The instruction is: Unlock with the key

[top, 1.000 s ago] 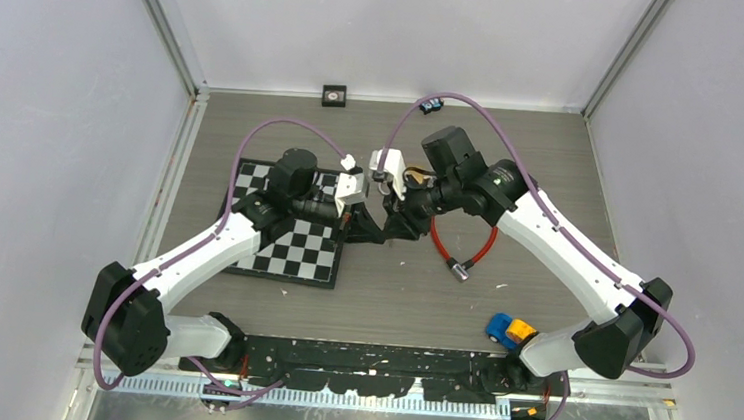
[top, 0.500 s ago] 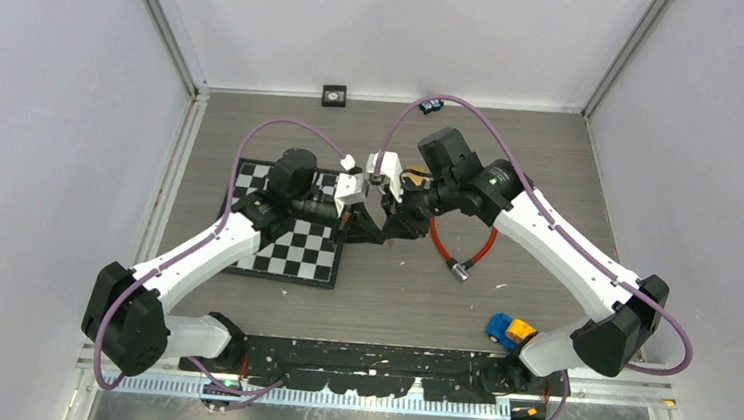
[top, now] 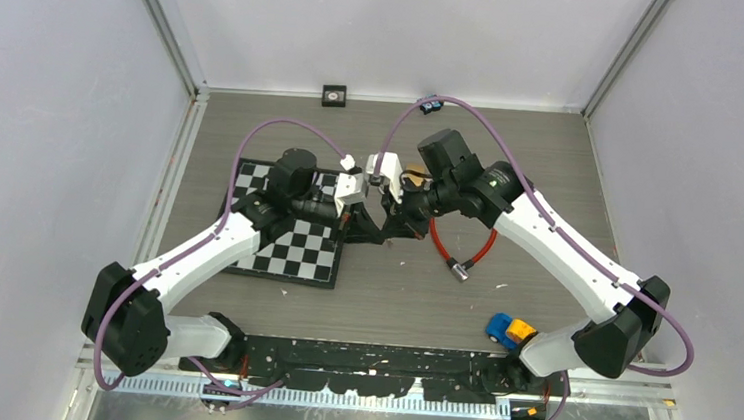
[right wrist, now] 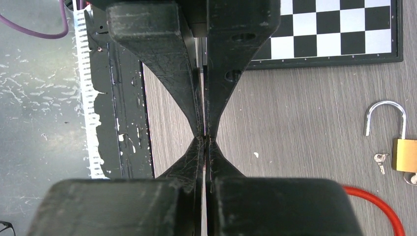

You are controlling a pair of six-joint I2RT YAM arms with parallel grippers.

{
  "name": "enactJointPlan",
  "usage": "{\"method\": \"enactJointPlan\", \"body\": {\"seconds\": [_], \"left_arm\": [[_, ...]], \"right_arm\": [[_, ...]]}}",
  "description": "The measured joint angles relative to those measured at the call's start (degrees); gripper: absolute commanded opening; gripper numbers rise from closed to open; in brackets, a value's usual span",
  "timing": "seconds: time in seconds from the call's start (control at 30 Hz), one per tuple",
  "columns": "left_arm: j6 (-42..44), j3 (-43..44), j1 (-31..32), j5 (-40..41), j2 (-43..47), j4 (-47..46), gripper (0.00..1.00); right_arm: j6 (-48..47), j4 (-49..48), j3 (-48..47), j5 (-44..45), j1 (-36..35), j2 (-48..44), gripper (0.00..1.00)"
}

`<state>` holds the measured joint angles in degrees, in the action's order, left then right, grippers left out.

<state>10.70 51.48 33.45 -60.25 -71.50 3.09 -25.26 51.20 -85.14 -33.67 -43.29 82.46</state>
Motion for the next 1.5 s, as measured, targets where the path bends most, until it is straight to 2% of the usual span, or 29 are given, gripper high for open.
{"method": "enactJointPlan", "body": {"seconds": [0.13, 0.2, 0.3, 0.4, 0.57, 0.7, 0.97, 1.23, 1.4, 1.5], "left_arm": [[-0.6, -0.1, -0.5, -0.1, 0.3, -0.2, 0.24], [-1.8, -0.3, -1.0, -0.6, 0.7, -1.7, 0.39], [-3.8, -1.1, -2.3, -1.4, 1.9, -4.4, 0.53], [-5.4, -1.9, -3.3, -1.9, 3.1, -7.3, 0.60], [-7.7, -3.4, -3.6, -1.9, 3.3, -12.0, 0.63], [-10.8, -4.0, -3.6, -1.6, 1.9, -16.9, 0.58], [-16.3, -4.0, -3.6, -0.8, 0.2, -22.2, 0.34], [-19.6, -4.0, -3.6, -1.0, -1.7, -23.7, 0.18], [-20.8, -4.0, -3.6, -1.5, -2.1, -23.9, 0.00], [-21.0, -4.0, -3.6, -1.6, -2.1, -23.9, 0.00]], "right_arm": [[1.4, -1.6, 1.4, 0.1, 0.5, -1.0, 0.01], [3.0, -2.2, 2.1, -0.4, 1.7, -1.6, 0.01], [5.7, -3.7, 3.1, -2.0, 3.9, -2.1, 0.01], [9.0, -5.8, 3.8, -4.3, 6.0, -2.4, 0.01], [13.6, -9.0, 4.4, -7.9, 7.6, -2.7, 0.01], [17.6, -12.5, 5.7, -11.1, 9.1, -3.7, 0.01], [22.6, -17.0, 7.6, -14.0, 11.0, -4.2, 0.01], [23.8, -18.2, 7.9, -14.4, 11.2, -4.2, 0.01], [23.9, -18.5, 8.2, -14.4, 11.3, -4.2, 0.01], [23.8, -18.7, 8.3, -14.4, 11.3, -4.2, 0.01]]}}
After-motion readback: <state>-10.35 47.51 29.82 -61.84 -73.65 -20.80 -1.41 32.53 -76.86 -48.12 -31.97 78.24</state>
